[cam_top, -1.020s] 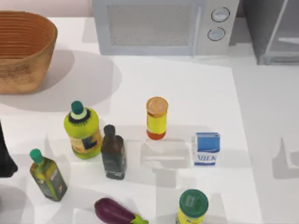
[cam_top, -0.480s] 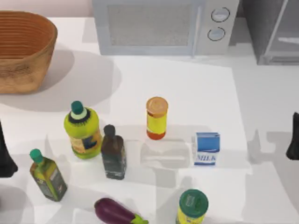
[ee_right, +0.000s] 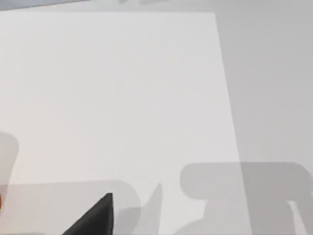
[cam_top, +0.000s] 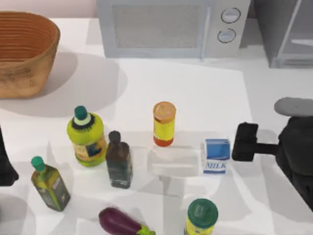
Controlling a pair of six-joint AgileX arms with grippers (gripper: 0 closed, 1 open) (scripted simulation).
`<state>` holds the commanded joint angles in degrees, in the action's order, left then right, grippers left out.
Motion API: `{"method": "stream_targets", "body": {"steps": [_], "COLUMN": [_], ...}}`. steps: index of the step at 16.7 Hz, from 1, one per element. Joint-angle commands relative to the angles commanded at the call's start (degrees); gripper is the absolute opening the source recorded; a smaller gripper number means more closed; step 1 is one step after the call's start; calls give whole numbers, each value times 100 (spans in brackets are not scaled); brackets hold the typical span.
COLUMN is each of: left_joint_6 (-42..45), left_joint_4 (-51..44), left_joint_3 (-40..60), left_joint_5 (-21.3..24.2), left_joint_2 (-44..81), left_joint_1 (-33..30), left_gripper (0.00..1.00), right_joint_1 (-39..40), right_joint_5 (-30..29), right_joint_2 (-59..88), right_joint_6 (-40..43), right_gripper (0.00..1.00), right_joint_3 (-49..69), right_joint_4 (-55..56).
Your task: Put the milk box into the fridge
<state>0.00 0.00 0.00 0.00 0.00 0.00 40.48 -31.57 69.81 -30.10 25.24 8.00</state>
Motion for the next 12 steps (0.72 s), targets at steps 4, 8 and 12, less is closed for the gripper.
{"method": "stream_targets", "body": {"steps": [4, 8, 12], "left_joint_6": [0, 0, 0], "left_joint_4": [0, 0, 0], "left_joint_3": [0, 0, 0], "left_joint_5": [0, 0, 0], "left_joint_2": [0, 0, 0], "left_joint_1": [0, 0, 0], "left_gripper": [100, 100, 100], "right_joint_1": [794, 1355, 1616], "right_joint_5": [-628, -1066, -1264], "right_joint_2": [1391, 2377, 2833], "right_joint_6": [-591, -1012, -1209], "right_gripper": [100, 100, 100], "right_joint_3": [487, 830, 978], "right_joint_4": [143, 242, 288]}}
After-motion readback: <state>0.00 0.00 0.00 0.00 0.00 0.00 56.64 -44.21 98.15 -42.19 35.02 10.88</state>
